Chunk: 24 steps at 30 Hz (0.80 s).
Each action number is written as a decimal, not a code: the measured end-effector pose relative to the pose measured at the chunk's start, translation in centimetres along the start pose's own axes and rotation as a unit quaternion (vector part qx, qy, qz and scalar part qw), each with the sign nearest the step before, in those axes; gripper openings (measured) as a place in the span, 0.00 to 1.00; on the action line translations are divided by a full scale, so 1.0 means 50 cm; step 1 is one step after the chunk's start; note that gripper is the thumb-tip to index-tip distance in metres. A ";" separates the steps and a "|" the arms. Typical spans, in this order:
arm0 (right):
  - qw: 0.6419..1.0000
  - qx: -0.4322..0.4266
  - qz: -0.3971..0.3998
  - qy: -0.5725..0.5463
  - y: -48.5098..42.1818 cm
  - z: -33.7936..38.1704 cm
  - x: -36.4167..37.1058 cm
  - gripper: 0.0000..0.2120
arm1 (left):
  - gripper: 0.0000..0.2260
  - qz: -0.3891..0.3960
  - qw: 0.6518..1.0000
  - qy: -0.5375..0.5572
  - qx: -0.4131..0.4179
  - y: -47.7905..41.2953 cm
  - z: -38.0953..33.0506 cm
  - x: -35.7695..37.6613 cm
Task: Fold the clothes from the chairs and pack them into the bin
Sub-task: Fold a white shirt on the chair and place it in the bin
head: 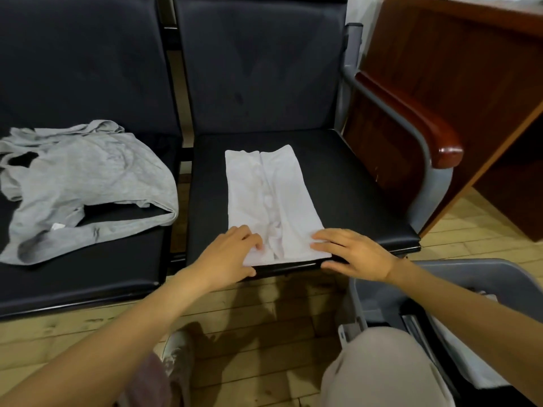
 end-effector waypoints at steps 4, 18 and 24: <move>1.000 0.019 -0.002 -0.012 0.001 -0.002 -0.004 0.20 | 0.16 -0.042 0.998 -0.019 0.035 0.023 0.018 0.002; 0.962 0.162 -0.008 -0.219 -0.041 0.014 -0.110 0.05 | 0.05 -0.142 0.958 0.250 -0.006 0.026 0.031 -0.070; 0.892 0.208 -0.033 -0.400 -0.151 0.004 -0.215 0.08 | 0.08 -0.237 0.826 0.511 -0.026 -0.027 0.054 -0.162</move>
Point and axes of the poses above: each hand's wrist, its own y-axis away from the middle knuckle, its own x-axis out of the palm, z = x × y, the point moved 6 cm from there along -y, towards the middle knuckle, and after that the axes turned 10 degrees about x, right-handed, at the moved point
